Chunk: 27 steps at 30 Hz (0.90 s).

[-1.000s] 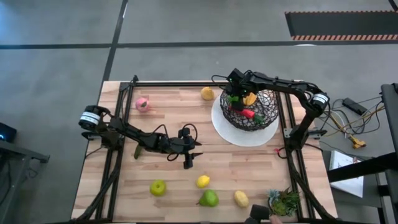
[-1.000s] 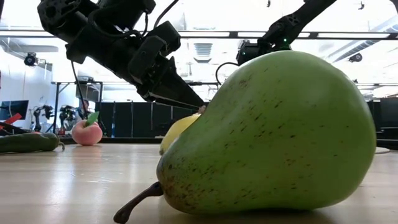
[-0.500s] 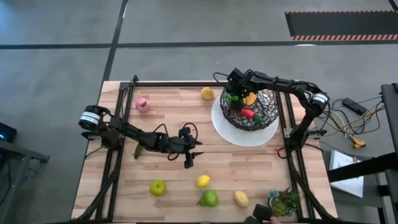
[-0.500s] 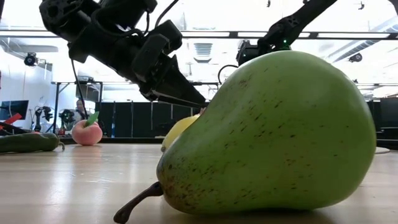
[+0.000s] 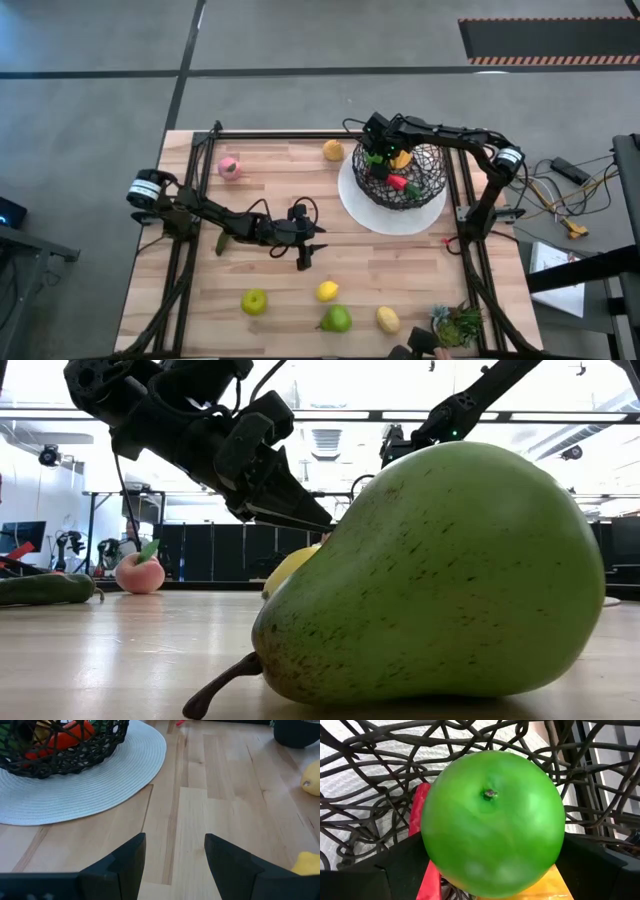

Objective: Build produce basket
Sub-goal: Put the green apple into the black wire basket

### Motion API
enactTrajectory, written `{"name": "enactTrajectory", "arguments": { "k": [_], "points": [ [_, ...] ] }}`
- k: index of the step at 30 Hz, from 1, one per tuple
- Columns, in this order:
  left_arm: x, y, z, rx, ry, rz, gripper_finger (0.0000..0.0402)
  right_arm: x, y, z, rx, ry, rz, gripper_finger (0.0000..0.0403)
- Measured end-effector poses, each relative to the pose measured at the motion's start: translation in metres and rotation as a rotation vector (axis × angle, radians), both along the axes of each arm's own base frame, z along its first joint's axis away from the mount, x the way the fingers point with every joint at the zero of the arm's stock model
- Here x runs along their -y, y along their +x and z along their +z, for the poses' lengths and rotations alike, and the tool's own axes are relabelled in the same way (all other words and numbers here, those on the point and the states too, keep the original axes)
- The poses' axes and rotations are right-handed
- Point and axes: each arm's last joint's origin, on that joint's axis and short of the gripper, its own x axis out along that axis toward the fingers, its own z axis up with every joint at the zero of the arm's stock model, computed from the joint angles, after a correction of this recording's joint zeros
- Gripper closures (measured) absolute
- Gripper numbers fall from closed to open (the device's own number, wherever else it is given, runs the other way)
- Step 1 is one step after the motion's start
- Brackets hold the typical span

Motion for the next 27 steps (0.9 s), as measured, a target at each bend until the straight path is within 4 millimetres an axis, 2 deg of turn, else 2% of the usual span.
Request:
{"name": "enactTrajectory", "arguments": {
  "k": [6, 12, 14, 17, 20, 23, 27],
  "points": [
    [0.000, 0.000, 0.000, 0.001, 0.000, 0.000, 0.0213, -0.003, -0.004, 0.000, -0.061, 0.023, 0.060, 0.0032],
    [0.000, 0.001, 0.001, 0.003, -0.001, 0.001, 0.0213, -0.006, -0.007, 0.023, -0.091, 0.059, 0.043, 0.0032],
    [0.000, 0.001, 0.001, 0.005, -0.001, 0.003, 0.0213, -0.008, -0.008, 0.027, -0.060, 0.090, 0.065, 0.0032],
    [-0.002, 0.003, 0.004, 0.014, -0.001, 0.014, 0.0213, -0.015, -0.009, 0.032, 0.040, 0.213, 0.196, 0.0032],
    [-0.007, 0.006, 0.007, 0.026, 0.000, 0.036, 0.0213, -0.017, -0.007, 0.038, 0.107, 0.225, 0.250, 0.0032],
    [-0.017, 0.013, 0.017, 0.060, 0.014, 0.104, 0.0213, -0.016, -0.002, 0.040, 0.168, 0.212, 0.250, 0.0032],
    [-0.041, 0.029, 0.043, 0.148, 0.018, 0.205, 0.0213, -0.018, -0.001, 0.039, 0.171, 0.218, 0.261, 0.0032]
  ]
}}
